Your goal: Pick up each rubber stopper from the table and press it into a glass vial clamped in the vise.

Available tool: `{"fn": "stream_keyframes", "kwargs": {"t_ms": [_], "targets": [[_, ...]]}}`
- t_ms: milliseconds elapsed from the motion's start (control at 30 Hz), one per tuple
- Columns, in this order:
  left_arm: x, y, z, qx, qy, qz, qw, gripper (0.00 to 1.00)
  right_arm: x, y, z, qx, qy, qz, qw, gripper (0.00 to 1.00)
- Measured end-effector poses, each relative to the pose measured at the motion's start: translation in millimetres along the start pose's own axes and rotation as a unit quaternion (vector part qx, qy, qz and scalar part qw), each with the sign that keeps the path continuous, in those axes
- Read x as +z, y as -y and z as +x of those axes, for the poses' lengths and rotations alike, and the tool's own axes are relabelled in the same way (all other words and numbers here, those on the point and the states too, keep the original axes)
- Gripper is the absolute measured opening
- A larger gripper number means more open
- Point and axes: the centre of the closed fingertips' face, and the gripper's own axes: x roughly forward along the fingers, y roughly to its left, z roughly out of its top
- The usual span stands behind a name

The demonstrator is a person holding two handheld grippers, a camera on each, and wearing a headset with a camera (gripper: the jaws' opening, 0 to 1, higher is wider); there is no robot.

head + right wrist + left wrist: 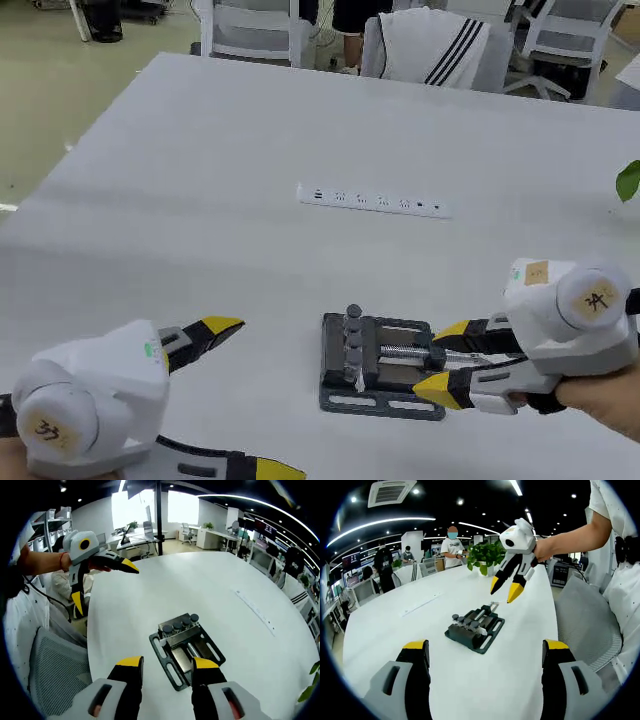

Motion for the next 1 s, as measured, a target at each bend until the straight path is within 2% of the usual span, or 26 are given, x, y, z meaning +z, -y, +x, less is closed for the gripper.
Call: {"fn": "stream_keyframes", "kwargs": {"t_ms": [100,200,267,400,633,833,900,1000], "targets": [[1.0,-0.7,0.8,-0.001,0.003,-0.007,1.0,0.94,-9.4,0.5,-6.1,-0.01,0.019,0.014,0.9997,0.43],[0.9,-1.4,2.1,-0.003,0.006,-0.015,0.9999,0.96,-14.1,-1.7,-11.0,-0.012,0.055,0.029,0.998,0.47],[-1.0,-0.6,3.2,-0.006,0.005,-0.019,0.9998,0.99,-20.2,-3.8,-13.1,-0.013,0.057,0.03,0.9978,0.52],[-7.0,2.8,6.0,-0.012,-0.007,-0.012,0.9998,0.99,-27.6,-9.3,-16.4,-0.014,0.084,0.038,0.9956,0.63],[-13.1,-2.1,9.0,-0.004,-0.013,-0.018,0.9997,0.99,-33.6,-11.0,-22.5,-0.026,0.12,0.057,0.9908,0.81],[-20.0,-3.9,11.4,-0.003,-0.022,-0.017,0.9996,0.99,-38.3,-16.5,-22.3,-0.023,0.123,0.047,0.991,0.9],[-21.8,-3.8,11.9,-0.004,-0.025,-0.017,0.9995,0.99,-41.6,-18.8,-20.8,-0.023,0.115,0.043,0.9922,0.91],[-23.9,-2.5,12.8,-0.006,-0.029,-0.016,0.9994,0.99,-42.7,-19.6,-21.3,-0.024,0.117,0.047,0.9917,0.9]]}}
